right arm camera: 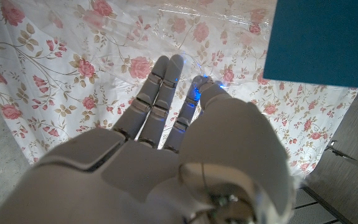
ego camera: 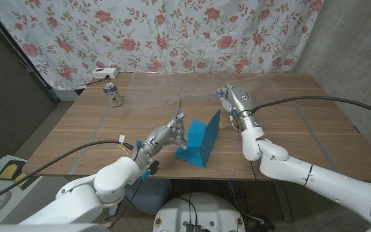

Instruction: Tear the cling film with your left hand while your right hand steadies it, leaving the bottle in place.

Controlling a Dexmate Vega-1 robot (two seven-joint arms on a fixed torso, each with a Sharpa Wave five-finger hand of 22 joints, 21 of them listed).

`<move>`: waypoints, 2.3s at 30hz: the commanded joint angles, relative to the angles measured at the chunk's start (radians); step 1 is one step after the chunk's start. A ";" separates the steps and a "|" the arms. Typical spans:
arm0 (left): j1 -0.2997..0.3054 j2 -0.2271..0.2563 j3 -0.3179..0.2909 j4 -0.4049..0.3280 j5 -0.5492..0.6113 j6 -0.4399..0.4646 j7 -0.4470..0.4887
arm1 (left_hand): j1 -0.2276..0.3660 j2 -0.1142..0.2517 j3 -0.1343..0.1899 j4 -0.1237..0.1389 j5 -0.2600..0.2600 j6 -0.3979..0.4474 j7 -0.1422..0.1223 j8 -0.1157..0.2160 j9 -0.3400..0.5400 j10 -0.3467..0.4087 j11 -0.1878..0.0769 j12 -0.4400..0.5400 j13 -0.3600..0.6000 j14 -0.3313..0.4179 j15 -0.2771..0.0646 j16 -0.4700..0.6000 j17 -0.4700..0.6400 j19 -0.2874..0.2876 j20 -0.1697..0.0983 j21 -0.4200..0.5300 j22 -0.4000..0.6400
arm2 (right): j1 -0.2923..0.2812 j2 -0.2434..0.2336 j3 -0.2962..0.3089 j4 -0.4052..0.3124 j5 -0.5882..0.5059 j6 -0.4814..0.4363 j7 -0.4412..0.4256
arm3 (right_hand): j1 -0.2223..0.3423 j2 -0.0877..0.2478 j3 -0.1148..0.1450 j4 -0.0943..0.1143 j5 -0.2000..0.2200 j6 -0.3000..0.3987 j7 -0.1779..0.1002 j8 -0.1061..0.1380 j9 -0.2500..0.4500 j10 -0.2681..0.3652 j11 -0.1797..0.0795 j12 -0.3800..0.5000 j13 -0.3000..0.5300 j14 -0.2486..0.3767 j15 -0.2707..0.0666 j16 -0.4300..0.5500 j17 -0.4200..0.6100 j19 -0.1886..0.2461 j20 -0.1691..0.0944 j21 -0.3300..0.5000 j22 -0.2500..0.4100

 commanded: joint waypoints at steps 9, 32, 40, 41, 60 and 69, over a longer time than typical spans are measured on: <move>-0.052 -0.002 0.034 0.027 -0.020 0.007 -0.030 | 0.010 -0.007 -0.265 0.203 -0.004 0.039 0.090 -0.004 0.007 0.038 -0.035 0.002 0.003 0.004 0.001 0.008 0.004 0.010 0.004 -0.003 0.001 | -0.001 0.002 -0.008 0.019 -0.009 0.024 -0.031 | 0.005 -0.008 0.007 0.003 0.003 0.006 0.002 -0.007 0.004 0.006 -0.007 0.017 0.087 0.008 -0.163 -0.011 0.014 -0.009 -0.032 0.020 0.002; -0.081 -0.003 0.045 0.041 -0.072 -0.005 -0.058 | 0.012 -0.006 -0.265 0.205 -0.005 0.040 0.088 -0.009 0.008 0.040 -0.035 -0.001 0.003 0.004 0.001 0.006 0.000 0.011 0.005 -0.006 0.002 | -0.018 0.000 -0.001 0.037 0.003 0.074 -0.084 | 0.003 -0.007 0.010 0.004 0.003 0.006 0.000 -0.011 0.007 -0.001 -0.005 0.020 0.081 0.006 -0.163 -0.030 0.032 -0.018 -0.041 0.040 -0.001; -0.079 -0.002 0.042 0.050 -0.105 -0.019 -0.070 | 0.012 -0.005 -0.265 0.206 -0.005 0.041 0.085 -0.012 0.007 0.040 -0.033 -0.002 0.002 0.002 0.001 0.006 0.001 0.010 0.005 -0.007 0.002 | -0.017 -0.001 -0.007 0.039 -0.003 0.082 -0.087 | 0.002 -0.007 0.011 0.005 0.003 0.005 0.000 -0.013 0.008 -0.005 -0.004 0.020 0.078 0.005 -0.164 -0.037 0.038 -0.022 -0.046 0.048 -0.002; -0.080 0.001 0.044 0.049 -0.096 -0.017 -0.065 | 0.012 -0.005 -0.265 0.206 -0.005 0.042 0.089 -0.013 0.008 0.042 -0.034 -0.003 0.001 0.002 0.001 0.006 0.001 0.011 0.006 -0.007 0.002 | -0.018 0.001 -0.007 0.041 -0.003 0.084 -0.092 | 0.002 -0.007 0.011 0.005 0.003 0.005 0.001 -0.013 0.008 -0.005 -0.004 0.020 0.078 0.005 -0.164 -0.038 0.039 -0.022 -0.046 0.049 -0.003; -0.099 -0.004 0.057 0.075 -0.097 -0.013 -0.050 | 0.014 -0.005 -0.265 0.208 -0.006 0.043 0.089 -0.016 0.011 0.040 -0.033 -0.004 0.006 0.002 0.003 0.005 -0.002 0.011 0.005 -0.010 0.002 | -0.016 0.004 -0.018 0.053 -0.012 0.103 -0.110 | 0.002 -0.007 0.013 0.005 0.004 0.007 -0.001 -0.016 0.010 -0.008 -0.005 0.024 0.073 0.005 -0.164 -0.054 0.056 -0.031 -0.052 0.070 -0.007; -0.122 -0.011 0.081 0.088 -0.094 -0.007 -0.058 | 0.014 -0.006 -0.265 0.208 -0.006 0.044 0.084 -0.016 0.012 0.042 -0.033 -0.005 0.005 0.001 0.003 0.005 -0.002 0.012 0.005 -0.010 0.003 | -0.022 -0.008 -0.017 0.045 -0.015 0.108 -0.120 | 0.002 -0.007 0.013 0.005 0.003 0.008 -0.001 -0.016 0.011 -0.007 -0.005 0.027 0.072 0.008 -0.164 -0.059 0.063 -0.034 -0.053 0.079 -0.008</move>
